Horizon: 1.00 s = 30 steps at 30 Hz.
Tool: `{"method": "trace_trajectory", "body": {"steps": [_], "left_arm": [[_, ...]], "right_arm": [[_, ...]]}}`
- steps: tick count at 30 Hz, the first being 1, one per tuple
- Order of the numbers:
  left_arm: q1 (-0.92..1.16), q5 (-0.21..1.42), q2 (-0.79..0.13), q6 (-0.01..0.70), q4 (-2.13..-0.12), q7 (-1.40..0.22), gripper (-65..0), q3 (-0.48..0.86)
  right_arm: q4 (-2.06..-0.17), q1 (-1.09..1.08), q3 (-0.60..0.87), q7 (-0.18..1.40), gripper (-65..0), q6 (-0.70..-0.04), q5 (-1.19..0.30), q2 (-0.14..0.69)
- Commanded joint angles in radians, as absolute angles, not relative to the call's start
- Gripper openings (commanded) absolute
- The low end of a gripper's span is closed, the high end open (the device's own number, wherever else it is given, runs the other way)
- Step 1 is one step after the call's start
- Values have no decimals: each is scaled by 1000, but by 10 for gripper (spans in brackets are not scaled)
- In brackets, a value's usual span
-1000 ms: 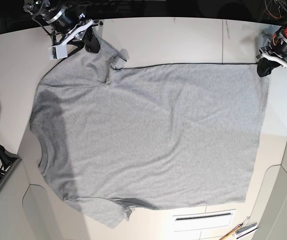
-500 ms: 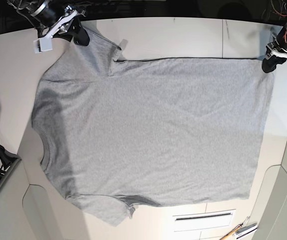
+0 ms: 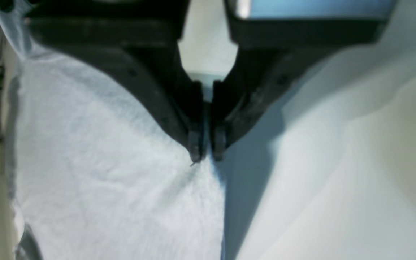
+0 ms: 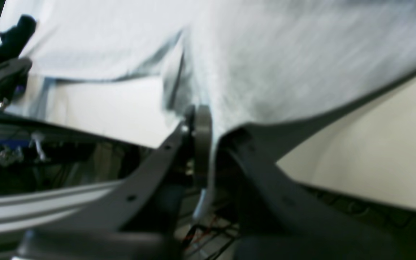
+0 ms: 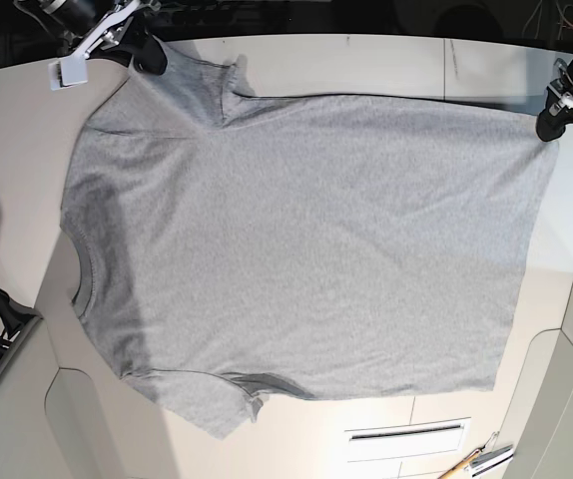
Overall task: Fold the T-shirt properly
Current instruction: 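Lift the shirt with both grippers and drag it across the table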
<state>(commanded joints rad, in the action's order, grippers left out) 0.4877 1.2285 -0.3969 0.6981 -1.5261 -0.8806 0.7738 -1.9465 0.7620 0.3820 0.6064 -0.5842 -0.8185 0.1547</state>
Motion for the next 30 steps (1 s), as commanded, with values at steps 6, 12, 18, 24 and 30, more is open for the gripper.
{"method": "trace_trajectory", "body": {"steps": [6,12,18,24,30], "left_arm": [[454,1263,-397,698,-1526,-860,-650,769],[323,1126,-397,698,-1526,-818,-650,765],[241,971,-400,698,-1525,-701,-650,740],[143,741,-410,698,-1523,-556,-650,554],[42,608,-411,698,-1462,-511,-650,463]], "right_arm": [[-1962,645,392,603,-650,-584,-810,152],[-1961,479,400,602,-650,-583,-758,152],[-1888,279,400,591,-650,-580,-649,154],[-1692,36,400,580,-650,-581,-575,155],[-1505,-112,390,580,-650,-581,-548,155]]}}
